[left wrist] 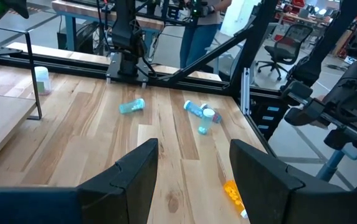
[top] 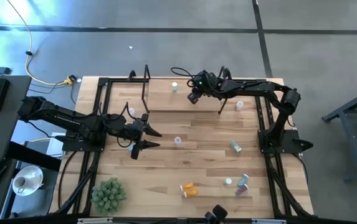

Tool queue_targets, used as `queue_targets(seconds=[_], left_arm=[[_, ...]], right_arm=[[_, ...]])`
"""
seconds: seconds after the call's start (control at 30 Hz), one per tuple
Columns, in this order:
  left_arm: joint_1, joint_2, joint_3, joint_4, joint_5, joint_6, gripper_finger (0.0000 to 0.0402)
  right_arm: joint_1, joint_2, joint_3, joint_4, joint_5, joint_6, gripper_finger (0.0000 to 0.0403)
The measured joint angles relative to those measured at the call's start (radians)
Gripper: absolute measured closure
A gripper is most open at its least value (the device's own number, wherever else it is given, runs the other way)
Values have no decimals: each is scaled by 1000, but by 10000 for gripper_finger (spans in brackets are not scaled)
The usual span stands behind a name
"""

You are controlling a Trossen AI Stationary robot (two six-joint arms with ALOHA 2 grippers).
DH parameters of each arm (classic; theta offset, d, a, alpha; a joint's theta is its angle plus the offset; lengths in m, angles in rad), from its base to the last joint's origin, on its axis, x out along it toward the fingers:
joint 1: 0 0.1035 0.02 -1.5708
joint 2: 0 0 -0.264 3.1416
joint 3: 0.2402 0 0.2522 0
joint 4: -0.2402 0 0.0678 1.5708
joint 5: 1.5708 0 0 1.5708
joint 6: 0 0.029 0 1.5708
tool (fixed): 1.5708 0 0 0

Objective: Pick and place medicine bottles onto shelf by color
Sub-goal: Put the top orange pill bottle on the shelf, then put the bottom white pill bottle on the shelf

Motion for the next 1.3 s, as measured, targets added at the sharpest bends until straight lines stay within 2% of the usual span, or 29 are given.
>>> queue_targets(seconds=[0.33, 0.63, 1.3], left_arm=[[0, 0, 0, 0, 0, 0, 213], [0, 0, 0, 0, 0, 0, 213], [0, 0, 0, 0, 0, 0, 213]], right_arm=[[0, -13, 0, 20, 1, -5, 231], [6, -110, 0, 5, -2, -9, 230], [193, -383, -1, -317, -8, -2, 231]])
